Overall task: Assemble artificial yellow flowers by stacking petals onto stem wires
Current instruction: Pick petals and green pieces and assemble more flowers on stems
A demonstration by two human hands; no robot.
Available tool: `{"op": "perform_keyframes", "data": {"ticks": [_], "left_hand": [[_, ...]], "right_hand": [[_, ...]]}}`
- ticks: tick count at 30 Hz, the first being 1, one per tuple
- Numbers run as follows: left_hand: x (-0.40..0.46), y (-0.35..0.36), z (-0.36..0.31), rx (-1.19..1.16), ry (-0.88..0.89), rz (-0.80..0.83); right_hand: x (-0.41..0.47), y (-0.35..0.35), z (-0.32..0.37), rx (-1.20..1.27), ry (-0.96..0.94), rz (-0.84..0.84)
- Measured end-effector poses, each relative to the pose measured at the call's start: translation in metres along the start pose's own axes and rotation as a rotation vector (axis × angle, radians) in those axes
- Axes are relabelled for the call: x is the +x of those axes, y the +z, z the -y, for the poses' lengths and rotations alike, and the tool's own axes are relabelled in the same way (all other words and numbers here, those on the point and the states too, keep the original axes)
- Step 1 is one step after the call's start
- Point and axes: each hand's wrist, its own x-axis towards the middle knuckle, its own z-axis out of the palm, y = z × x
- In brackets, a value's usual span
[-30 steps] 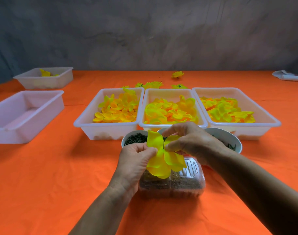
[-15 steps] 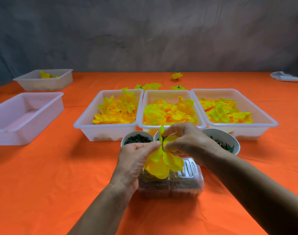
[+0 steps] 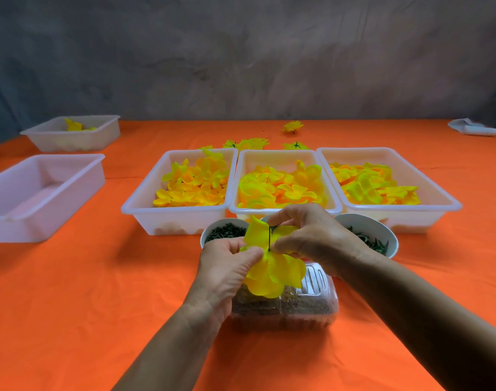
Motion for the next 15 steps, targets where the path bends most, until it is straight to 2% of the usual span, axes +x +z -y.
{"op": "perform_keyframes", "data": {"ticks": [7, 15], "left_hand": [[0.0019, 0.0020, 0.0014, 0.033, 0.009, -0.040], [-0.0009, -0.0009, -0.0001, 0.025, -0.065, -0.024]], "right_hand": [[0.0040, 0.0033, -0.0034, -0.009, 0.010, -0.003], [0.0026, 0.0016, -0.0039, -0.019, 0.002, 0.018]]}}
